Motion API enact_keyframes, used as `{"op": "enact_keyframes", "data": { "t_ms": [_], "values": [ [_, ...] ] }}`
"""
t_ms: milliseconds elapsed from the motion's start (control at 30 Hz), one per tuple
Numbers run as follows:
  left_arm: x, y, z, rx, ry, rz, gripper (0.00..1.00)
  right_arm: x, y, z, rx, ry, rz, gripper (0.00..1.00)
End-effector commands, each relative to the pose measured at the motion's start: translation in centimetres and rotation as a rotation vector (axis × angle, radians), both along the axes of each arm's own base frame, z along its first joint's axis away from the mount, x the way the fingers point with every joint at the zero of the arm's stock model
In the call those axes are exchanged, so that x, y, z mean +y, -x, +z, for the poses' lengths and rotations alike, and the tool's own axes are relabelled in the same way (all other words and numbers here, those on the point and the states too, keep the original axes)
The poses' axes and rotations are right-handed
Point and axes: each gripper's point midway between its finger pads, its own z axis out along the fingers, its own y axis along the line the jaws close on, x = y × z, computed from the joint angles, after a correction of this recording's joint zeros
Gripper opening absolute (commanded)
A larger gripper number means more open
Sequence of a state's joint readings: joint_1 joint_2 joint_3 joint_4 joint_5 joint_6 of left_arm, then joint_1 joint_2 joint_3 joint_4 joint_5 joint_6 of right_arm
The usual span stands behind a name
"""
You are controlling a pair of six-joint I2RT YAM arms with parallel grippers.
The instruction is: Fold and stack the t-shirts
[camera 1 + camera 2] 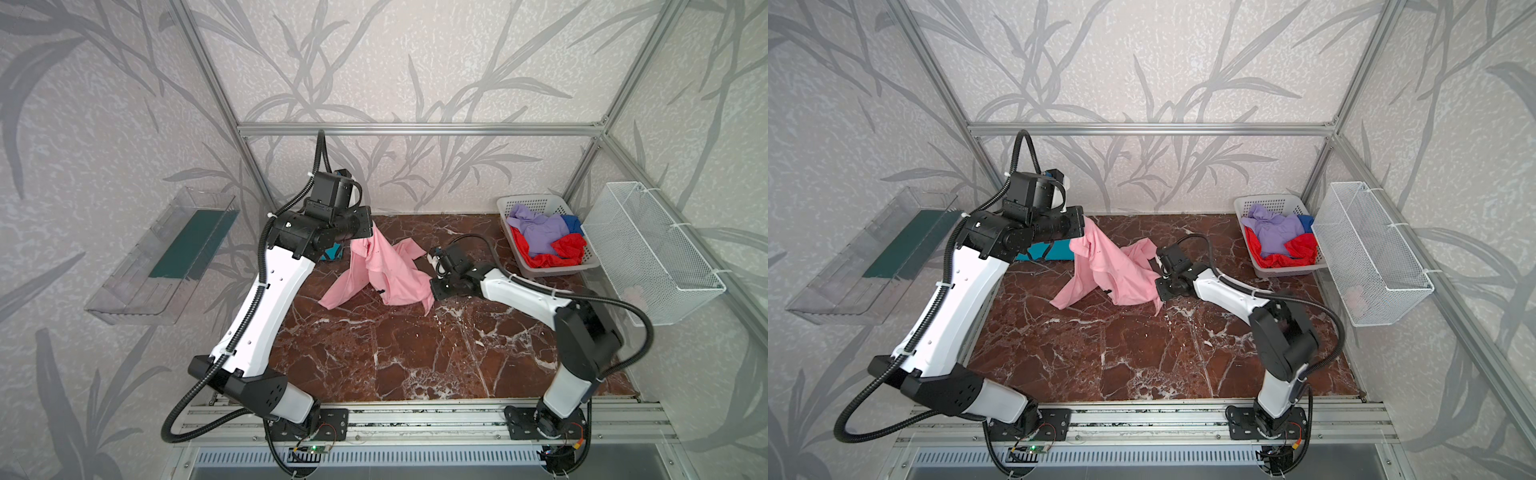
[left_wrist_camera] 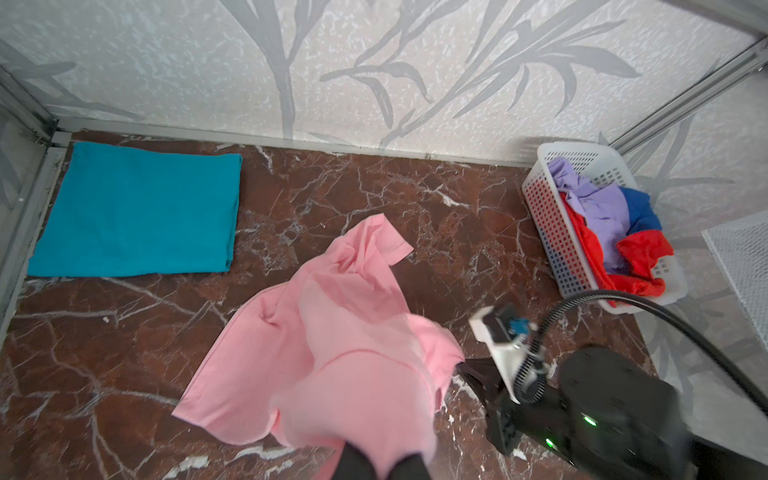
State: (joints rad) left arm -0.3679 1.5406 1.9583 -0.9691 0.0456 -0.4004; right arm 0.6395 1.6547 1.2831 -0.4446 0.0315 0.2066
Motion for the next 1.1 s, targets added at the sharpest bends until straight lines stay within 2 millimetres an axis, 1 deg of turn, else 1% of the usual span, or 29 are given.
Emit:
{"op": "enact_keyframes", "data": {
  "t_ms": [0, 67, 100, 133, 200, 267, 333, 400, 467, 500, 567, 600, 633, 667, 700, 733, 833, 933, 1000, 1067],
  "values": [
    [-1.3, -3.3, 4.2, -0.134, 0.1, -0.049, 0.0, -2.5, 1.4, 13.8, -0.312, 0.015, -0.015, 0.0],
    [-1.7, -4.8, 6.1, -0.185, 0.141, -0.052, 0.0, -4.2, 2.5, 18.9, -0.416, 0.011, -0.05, 0.0],
    [-2.1, -5.4, 7.2, -0.214, 0.175, -0.063, 0.0, -5.1, 3.0, 20.8, -0.453, 0.007, -0.072, 0.0],
    [-2.6, -5.9, 8.0, -0.235, 0.206, -0.08, 0.0, -6.3, 3.4, 23.3, -0.507, 0.003, -0.098, 0.0],
    [-4.2, -6.8, 9.7, -0.268, 0.287, -0.141, 0.0, -8.2, 4.3, 27.2, -0.604, 0.0, -0.138, 0.0],
    [-6.1, -7.4, 10.8, -0.281, 0.367, -0.215, 0.0, -10.1, 5.3, 30.9, -0.713, -0.012, -0.185, 0.0],
    [-7.7, -7.8, 11.8, -0.298, 0.448, -0.279, 0.0, -11.8, 6.8, 34.6, -0.814, -0.059, -0.215, 0.0],
    [-8.4, -7.9, 12.8, -0.329, 0.489, -0.317, 0.0, -12.1, 8.6, 37.3, -0.881, -0.121, -0.19, 0.0],
    [-8.5, -8.0, 13.6, -0.361, 0.493, -0.331, 0.0, -10.9, 10.4, 38.8, -0.918, -0.165, -0.096, 0.0],
    [-8.5, -8.0, 13.7, -0.372, 0.485, -0.336, 0.0, -9.5, 11.5, 39.0, -0.924, -0.189, -0.021, 0.0],
    [-8.3, -7.9, 13.6, -0.376, 0.464, -0.341, 0.0, -6.3, 13.2, 38.2, -0.909, -0.216, 0.134, 0.0],
    [-8.3, -7.9, 13.1, -0.366, 0.45, -0.345, 0.0, -4.3, 14.1, 37.1, -0.886, -0.219, 0.22, 0.0],
    [-8.3, -7.9, 12.5, -0.354, 0.439, -0.35, 0.0, -2.5, 14.7, 35.8, -0.854, -0.215, 0.29, 0.0],
    [-8.4, -7.9, 11.5, -0.333, 0.429, -0.356, 0.0, -0.3, 15.5, 34.1, -0.807, -0.207, 0.37, 0.0],
    [-8.4, -8.0, 10.3, -0.312, 0.418, -0.36, 0.0, 2.2, 16.6, 31.9, -0.744, -0.211, 0.463, 0.0],
    [-8.4, -8.1, 8.8, -0.286, 0.41, -0.362, 0.0, 4.1, 17.3, 30.0, -0.682, -0.216, 0.53, 0.0],
    [-7.8, -8.4, 2.6, -0.187, 0.395, -0.345, 0.0, 10.3, 19.9, 22.8, -0.436, -0.255, 0.712, 0.0],
    [-6.2, -8.0, -3.9, -0.089, 0.38, -0.314, 0.0, 15.3, 22.8, 16.6, -0.243, -0.323, 0.82, 0.0],
    [-4.6, -7.3, -8.7, -0.013, 0.344, -0.273, 0.0, 17.8, 24.0, 13.2, -0.155, -0.347, 0.862, 0.0],
    [-2.8, -6.5, -12.7, 0.054, 0.315, -0.22, 0.0, 19.9, 24.6, 10.1, -0.077, -0.37, 0.878, 0.01]
  ]
}}
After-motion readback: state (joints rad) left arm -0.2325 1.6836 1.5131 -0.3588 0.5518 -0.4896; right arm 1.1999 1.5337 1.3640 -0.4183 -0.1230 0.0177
